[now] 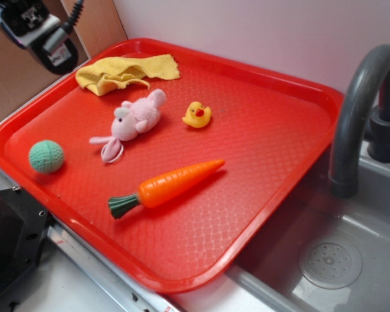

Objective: Grab the carrot.

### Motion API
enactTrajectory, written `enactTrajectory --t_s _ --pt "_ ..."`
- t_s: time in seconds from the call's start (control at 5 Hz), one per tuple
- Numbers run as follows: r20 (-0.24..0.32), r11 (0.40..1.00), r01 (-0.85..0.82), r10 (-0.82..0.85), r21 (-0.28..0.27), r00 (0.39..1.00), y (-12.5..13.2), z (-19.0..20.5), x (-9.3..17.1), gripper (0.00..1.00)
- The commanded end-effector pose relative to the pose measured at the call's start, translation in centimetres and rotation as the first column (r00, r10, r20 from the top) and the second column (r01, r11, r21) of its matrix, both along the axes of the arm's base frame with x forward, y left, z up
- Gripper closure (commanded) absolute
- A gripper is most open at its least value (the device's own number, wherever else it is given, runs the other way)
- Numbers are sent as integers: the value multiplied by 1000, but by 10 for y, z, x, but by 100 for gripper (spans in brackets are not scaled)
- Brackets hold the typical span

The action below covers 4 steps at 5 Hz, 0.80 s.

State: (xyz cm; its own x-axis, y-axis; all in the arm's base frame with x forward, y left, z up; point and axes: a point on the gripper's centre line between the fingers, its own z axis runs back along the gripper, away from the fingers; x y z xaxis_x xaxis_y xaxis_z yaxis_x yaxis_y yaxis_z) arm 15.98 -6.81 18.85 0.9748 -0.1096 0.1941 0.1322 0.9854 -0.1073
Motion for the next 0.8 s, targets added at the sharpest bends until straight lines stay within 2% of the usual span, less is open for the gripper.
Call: enactTrajectory --t_s 0.0,0.2,0.6 --pt "-89 995 91 -88 31 992 -36 -41 20 0" --pt "-128 989 142 -136 40 982 -49 -63 21 0" --pt "-240 975 201 -174 93 955 -65 -111 21 0"
